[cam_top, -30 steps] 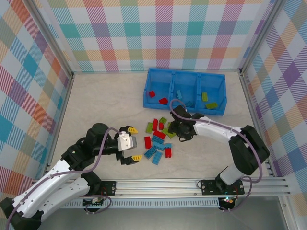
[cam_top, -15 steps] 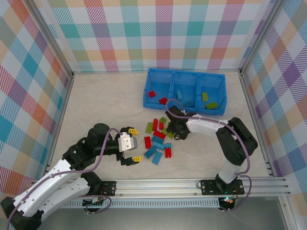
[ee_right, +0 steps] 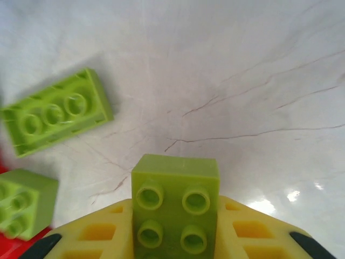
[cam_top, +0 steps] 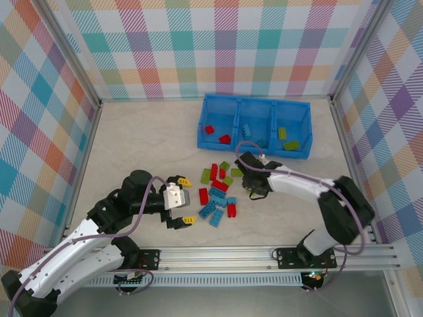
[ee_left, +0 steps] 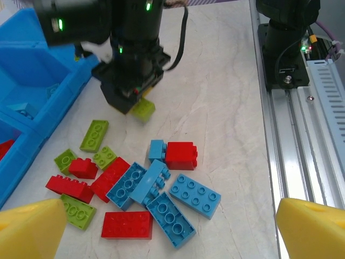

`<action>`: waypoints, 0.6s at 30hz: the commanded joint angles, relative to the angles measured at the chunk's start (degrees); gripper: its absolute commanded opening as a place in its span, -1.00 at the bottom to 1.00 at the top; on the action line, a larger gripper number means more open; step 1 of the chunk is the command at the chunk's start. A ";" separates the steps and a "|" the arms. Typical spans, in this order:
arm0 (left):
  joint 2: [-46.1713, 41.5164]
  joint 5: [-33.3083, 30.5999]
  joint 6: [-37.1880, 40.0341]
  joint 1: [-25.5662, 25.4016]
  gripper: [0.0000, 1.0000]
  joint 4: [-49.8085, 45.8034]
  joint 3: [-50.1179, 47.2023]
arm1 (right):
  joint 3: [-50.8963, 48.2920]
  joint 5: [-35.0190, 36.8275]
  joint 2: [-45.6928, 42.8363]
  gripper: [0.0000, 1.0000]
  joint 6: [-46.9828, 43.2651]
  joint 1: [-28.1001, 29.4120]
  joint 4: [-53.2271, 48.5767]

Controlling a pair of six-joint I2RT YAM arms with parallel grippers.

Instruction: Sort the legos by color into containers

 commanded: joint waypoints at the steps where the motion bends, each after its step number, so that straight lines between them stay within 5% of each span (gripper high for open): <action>1: -0.62 0.94 -1.99 -0.09 1.00 2.29 -1.14 | 0.10 8.16 -9.88 -0.59 -6.76 -1.23 -1.36; 8: 1.72 -11.45 -16.93 -0.08 1.00 11.08 -0.93 | 7.77 8.41 -13.53 -0.60 -26.92 -19.55 2.93; 18: 7.67 -26.27 -27.70 0.15 1.00 5.32 4.74 | 27.29 1.03 11.79 -0.56 -36.29 -34.91 6.98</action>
